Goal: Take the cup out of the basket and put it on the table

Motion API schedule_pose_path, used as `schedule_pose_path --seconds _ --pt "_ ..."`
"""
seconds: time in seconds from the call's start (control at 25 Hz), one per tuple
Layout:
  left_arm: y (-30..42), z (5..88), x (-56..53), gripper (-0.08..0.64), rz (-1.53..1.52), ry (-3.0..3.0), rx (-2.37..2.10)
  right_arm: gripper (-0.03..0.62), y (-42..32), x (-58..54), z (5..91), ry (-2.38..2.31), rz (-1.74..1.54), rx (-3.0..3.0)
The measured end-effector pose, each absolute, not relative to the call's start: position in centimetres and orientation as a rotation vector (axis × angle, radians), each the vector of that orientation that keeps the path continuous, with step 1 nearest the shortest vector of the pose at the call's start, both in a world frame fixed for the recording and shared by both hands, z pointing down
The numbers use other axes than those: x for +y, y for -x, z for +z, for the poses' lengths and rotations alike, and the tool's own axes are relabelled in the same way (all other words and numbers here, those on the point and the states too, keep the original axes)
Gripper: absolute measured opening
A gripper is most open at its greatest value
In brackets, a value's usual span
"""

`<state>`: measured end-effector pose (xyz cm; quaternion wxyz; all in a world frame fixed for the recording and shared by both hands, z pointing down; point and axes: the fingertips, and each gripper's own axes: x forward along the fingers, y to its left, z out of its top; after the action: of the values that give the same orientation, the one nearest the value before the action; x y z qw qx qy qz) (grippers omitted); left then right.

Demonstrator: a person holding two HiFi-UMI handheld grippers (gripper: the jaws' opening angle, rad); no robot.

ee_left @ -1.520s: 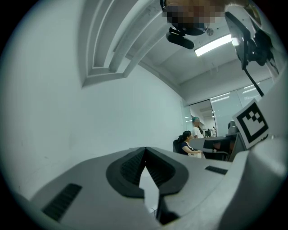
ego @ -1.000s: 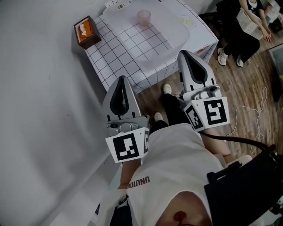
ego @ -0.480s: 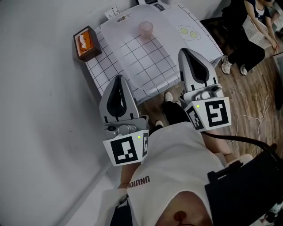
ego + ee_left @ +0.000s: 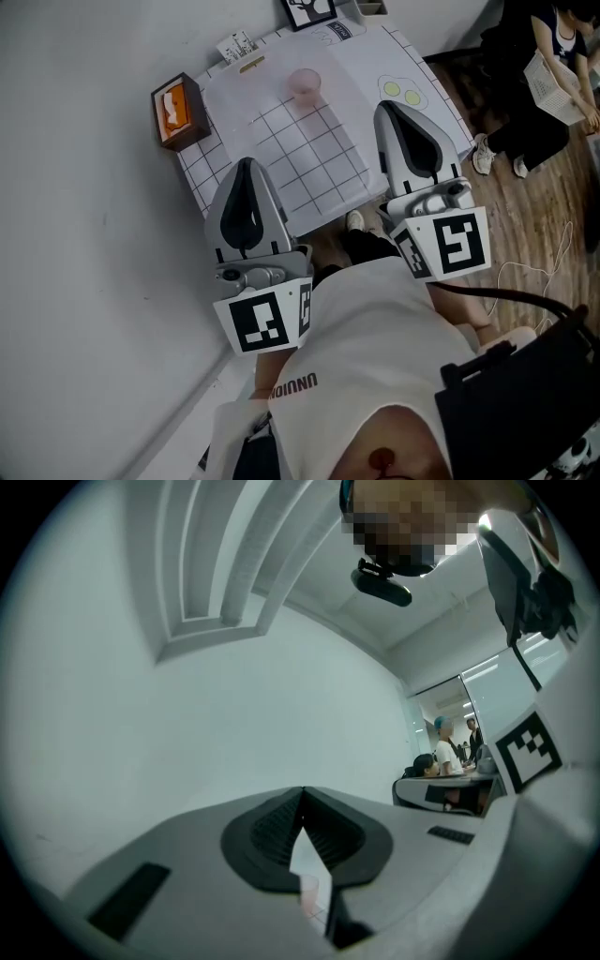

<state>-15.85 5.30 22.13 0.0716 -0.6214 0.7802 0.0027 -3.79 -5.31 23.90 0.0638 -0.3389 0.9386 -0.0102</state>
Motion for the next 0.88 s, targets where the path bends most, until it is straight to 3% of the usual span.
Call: schedule_pose_path --seconds 0.88 --pt "14.7 21.0 -3.8 0.012 -0.187 1.851 2.325 0.020 1.3 -12.1 25.3 0.915 -0.170 2.874"
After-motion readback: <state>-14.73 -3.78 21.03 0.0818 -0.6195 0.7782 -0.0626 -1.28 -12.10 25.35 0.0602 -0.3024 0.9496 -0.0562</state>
